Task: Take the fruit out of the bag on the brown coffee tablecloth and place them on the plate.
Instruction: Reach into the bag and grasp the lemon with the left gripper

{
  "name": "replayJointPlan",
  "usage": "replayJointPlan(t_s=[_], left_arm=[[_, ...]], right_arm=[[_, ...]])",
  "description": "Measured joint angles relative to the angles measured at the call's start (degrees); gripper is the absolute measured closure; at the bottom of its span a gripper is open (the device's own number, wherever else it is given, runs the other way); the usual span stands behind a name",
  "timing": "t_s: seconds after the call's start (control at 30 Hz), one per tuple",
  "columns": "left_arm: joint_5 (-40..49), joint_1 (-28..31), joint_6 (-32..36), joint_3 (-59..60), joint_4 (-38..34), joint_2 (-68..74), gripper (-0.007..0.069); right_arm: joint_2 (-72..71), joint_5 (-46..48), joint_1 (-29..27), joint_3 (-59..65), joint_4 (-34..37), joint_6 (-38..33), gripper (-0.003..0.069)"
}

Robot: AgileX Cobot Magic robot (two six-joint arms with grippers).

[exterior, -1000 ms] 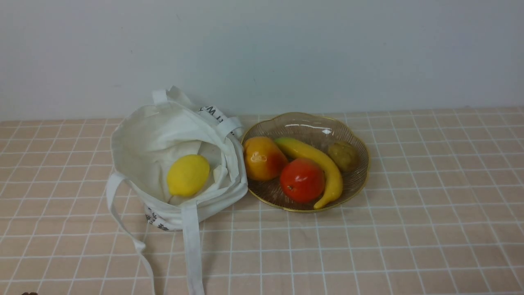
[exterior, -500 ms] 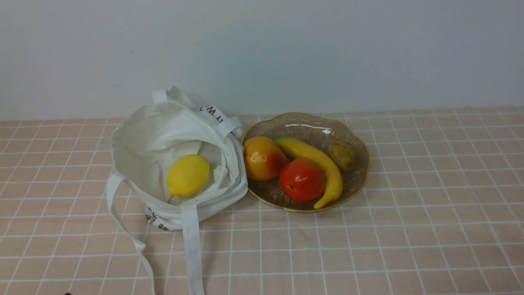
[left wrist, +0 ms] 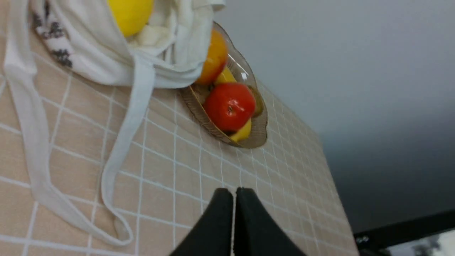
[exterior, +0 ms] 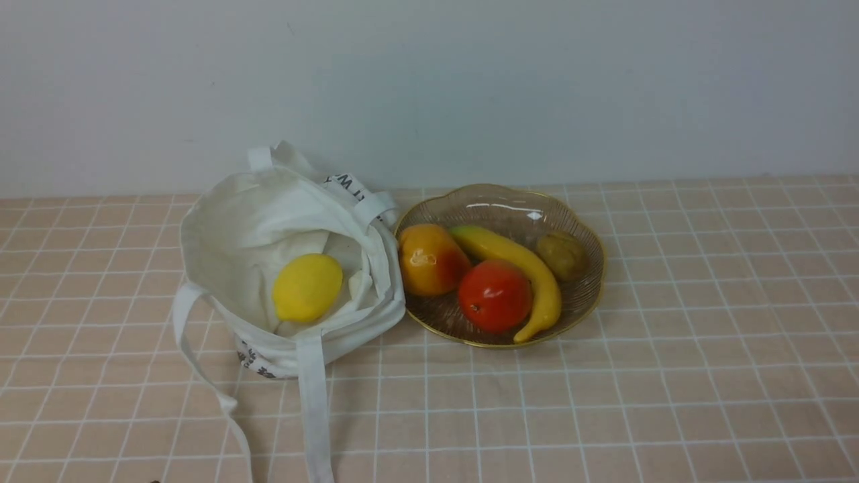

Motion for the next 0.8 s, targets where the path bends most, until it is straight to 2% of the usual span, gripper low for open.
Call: replayJointPlan(t_s=[0.03,0.2,0.3,0.43,0.47,0.67,0.8], left_arm=[[2.1,0.0,0.8,-2.1,1.0,2.2,0.0632],[23.9,-0.1,8.2,-17.9,16.3,24.5,0.0632],[31.2,-0.1,12.2,-25.2,23.5,37.9,0.0632],[32.9,-0.1,13.7,-32.5,28.2,49.7,0.0631],[33.0,-0.1,13.9,-37.5,28.9,55.3,0.0631],[32.8,-0.5,13.3,-49.6,27.3,66.1,0.0629],[30.8,-3.6,10.2,-54.9,29.8,73.1,0.0599]], right_arm=[[0.0,0.0,0.0,0.0,0.0,0.0,0.0673],[0.0,0.0,0.0,0.0,0.0,0.0,0.0673],[0.0,0.0,0.0,0.0,0.0,0.0,0.0673],[0.0,0.0,0.0,0.0,0.0,0.0,0.0673],[0.0,0.0,0.0,0.0,0.0,0.0,0.0673],[0.0,0.0,0.0,0.0,0.0,0.0,0.0673],[0.0,0.0,0.0,0.0,0.0,0.0,0.0673]])
